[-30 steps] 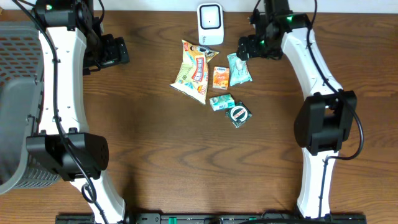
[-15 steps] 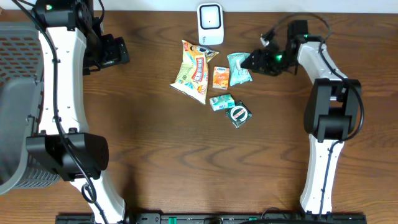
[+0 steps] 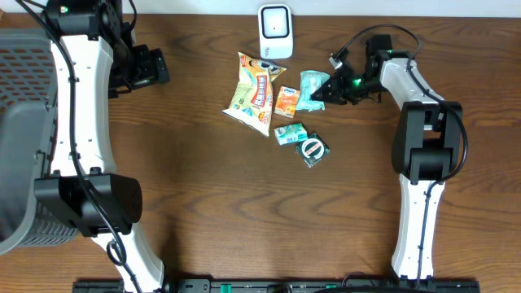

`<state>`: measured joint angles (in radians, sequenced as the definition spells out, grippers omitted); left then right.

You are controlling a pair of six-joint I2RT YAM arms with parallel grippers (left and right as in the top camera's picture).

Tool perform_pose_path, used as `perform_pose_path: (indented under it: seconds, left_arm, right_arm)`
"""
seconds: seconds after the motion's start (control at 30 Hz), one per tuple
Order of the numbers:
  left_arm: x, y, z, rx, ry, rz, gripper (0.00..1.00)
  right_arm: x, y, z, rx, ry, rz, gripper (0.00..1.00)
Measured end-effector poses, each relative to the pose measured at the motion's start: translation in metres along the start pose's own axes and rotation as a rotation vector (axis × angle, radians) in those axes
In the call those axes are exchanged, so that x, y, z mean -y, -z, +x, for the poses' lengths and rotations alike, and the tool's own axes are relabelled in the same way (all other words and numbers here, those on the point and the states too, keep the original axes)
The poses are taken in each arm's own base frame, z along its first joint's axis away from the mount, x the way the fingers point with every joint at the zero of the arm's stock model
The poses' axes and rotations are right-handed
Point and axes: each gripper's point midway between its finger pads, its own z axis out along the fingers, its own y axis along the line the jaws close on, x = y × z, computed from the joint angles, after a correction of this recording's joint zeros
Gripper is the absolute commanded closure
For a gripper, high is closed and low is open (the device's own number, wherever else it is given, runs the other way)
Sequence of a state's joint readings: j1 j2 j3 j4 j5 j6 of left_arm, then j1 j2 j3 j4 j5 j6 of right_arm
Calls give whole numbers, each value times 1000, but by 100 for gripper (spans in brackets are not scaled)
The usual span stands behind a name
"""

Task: Scan the item barcode
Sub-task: 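Close the right gripper on the mint-green wipes pack, then lift the green pack up with the right gripper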

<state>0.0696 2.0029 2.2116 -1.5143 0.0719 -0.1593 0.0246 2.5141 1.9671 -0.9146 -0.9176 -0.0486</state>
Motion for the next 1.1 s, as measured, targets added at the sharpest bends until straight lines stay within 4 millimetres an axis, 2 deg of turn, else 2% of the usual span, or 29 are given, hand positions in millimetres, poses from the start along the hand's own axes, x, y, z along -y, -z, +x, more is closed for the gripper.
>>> perform_pose_path:
  seconds: [0.1,0.2,0.33,0.4,0.47,0.5,0.6,0.73,0.77,0.83,0.9,0.97,1.03,1.1]
  left_arm:
    - [0,0,0,0,0,0,2]
    - [0,0,0,0,0,0,2]
    - [0,0,0,0,0,0,2]
    - [0,0,0,0,0,0,2]
    - [0,0,0,0,0,0,2]
    - [0,0,0,0,0,0,2]
    - [0,0,0,0,0,0,2]
    - [0,0,0,0,0,0,2]
    - [0,0,0,0,0,0,2]
    - [0,0,0,0,0,0,2]
    - [0,0,0,0,0,0,2]
    - [0,0,0,0,0,0,2]
    - [0,0,0,0,0,0,2]
    - [0,0,0,0,0,0,2]
  right_arm:
    - [1,6,3,-12,-11,50,99]
    - [3,25,5,-15,6,209,99]
    - [-13,79,3,21,77,570,99]
    - [-17,100,10,25,71,776,99]
    - [-16,110,14,31,61,971,99]
    - [-14,110,16,38,63,1070,99]
    - [-5,100,24,39,85,1225,99]
    - [11,78,43,6,116,1322,98]
    - [15,74,47,-1,121,1337,96]
    - [18,70,54,-16,136,1367,84]
    - [14,65,55,-21,145,1359,82]
    - [3,47,62,-43,173,1315,77]
    - [-11,29,65,-54,212,1281,82]
    - [-22,18,66,-57,249,1263,99]
